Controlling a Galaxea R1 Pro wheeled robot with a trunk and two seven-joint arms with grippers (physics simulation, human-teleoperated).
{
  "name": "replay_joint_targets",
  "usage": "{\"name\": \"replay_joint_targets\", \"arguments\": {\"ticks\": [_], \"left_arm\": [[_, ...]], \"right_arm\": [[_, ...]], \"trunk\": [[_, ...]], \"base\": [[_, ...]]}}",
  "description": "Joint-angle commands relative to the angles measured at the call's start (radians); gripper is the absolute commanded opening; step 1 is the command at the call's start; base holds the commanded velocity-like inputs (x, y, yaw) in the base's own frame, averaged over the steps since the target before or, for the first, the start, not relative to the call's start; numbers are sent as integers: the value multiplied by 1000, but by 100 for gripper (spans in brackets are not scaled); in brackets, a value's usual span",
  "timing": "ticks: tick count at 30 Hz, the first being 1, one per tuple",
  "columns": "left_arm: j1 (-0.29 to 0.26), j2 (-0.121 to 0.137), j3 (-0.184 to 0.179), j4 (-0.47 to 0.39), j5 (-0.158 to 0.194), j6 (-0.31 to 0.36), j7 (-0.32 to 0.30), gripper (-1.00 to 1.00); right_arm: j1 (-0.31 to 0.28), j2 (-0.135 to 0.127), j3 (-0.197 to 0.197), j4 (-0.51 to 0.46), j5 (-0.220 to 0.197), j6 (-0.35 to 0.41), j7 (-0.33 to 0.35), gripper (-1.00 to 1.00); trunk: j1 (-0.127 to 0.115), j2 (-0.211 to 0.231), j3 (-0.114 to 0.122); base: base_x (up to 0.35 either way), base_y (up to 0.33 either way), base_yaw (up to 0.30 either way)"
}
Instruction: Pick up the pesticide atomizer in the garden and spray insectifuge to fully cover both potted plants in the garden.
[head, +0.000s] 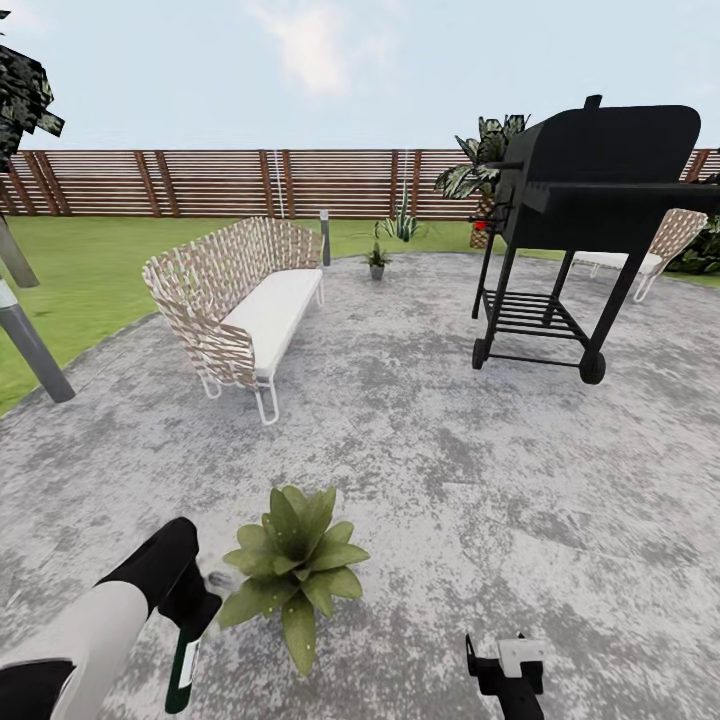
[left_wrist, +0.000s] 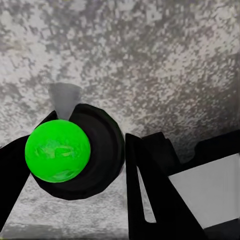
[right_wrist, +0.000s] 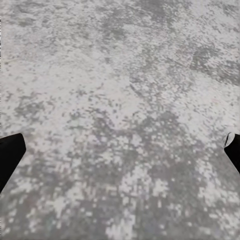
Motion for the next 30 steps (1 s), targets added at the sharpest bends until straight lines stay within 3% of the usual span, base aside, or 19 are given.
{"name": "replay_joint_targets", "arguments": {"ticks": [1,17,24,30], "left_arm": [[2,-1,5,6,-10,3,-9,-100],[31,-2,3,36,-14,1,-8,-100],[60,3,3,36,-17,-1,-6,-100],[77,15,3,35,-35,-2,-8,-100]], "right_arm": [[-1,0,1,1,11,0,-9,100],[0,-1,1,1,13,-1,-9,100],[0,-1,1,1,13,-1,-10,100],[0,-1,1,1,12,-1,-10,100]], "trunk": [[0,0,-1],[0,0,-1],[0,0,-1],[0,0,-1]], "base": [[0,0,0],[48,49,0],[2,2,-223],[0,0,-54]]}}
